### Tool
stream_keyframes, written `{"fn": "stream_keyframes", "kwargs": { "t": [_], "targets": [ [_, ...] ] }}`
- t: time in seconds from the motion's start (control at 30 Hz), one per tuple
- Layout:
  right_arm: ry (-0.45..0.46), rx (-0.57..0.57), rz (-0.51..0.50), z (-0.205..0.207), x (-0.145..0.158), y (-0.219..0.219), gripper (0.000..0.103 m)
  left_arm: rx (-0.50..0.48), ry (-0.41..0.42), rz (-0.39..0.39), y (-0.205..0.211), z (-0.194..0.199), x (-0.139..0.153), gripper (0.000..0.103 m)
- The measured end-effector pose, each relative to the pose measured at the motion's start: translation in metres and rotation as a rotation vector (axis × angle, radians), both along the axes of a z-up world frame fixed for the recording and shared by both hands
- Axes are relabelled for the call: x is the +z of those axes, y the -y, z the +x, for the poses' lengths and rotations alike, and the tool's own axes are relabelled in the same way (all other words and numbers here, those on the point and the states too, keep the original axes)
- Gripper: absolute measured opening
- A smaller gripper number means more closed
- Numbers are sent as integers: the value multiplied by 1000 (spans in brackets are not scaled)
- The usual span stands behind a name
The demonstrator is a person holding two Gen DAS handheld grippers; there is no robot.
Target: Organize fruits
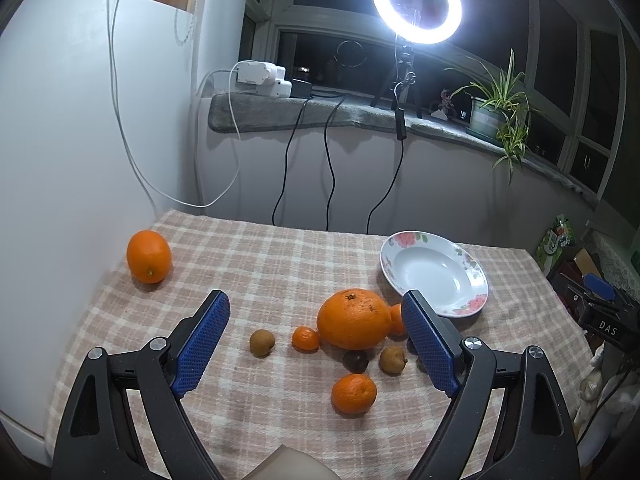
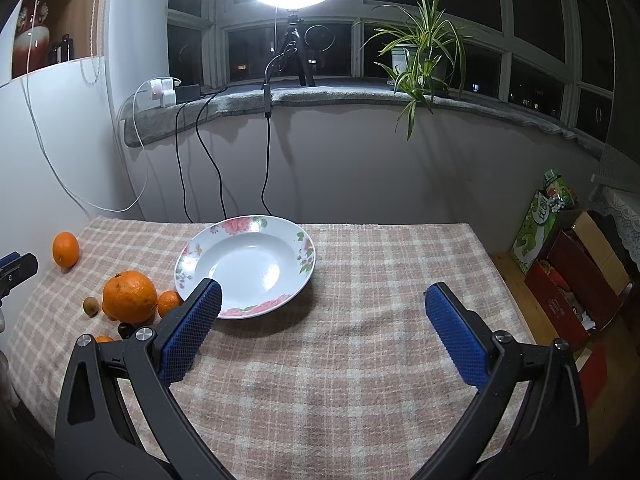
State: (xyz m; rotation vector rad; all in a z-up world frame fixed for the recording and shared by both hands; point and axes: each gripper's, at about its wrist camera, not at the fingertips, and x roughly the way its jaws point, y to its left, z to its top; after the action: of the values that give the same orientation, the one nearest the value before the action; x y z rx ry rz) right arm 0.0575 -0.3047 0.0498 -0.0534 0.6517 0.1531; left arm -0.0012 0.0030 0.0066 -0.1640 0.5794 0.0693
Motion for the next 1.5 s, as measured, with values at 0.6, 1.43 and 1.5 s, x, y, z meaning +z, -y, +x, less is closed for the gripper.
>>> {"fn": "stream_keyframes", "kwargs": {
  "t": [0.6,1.43,1.5],
  "targets": [
    [8,2,-5,-2,6,-1,103,3,5,2,2,0,-1,88],
    [7,4,-4,-3,5,-1,103,3,14,6,4,-4,-3,88],
    [8,4,-5,-4,5,-1,103,2,16,6,5,-4,-4,88]
  ]
}}
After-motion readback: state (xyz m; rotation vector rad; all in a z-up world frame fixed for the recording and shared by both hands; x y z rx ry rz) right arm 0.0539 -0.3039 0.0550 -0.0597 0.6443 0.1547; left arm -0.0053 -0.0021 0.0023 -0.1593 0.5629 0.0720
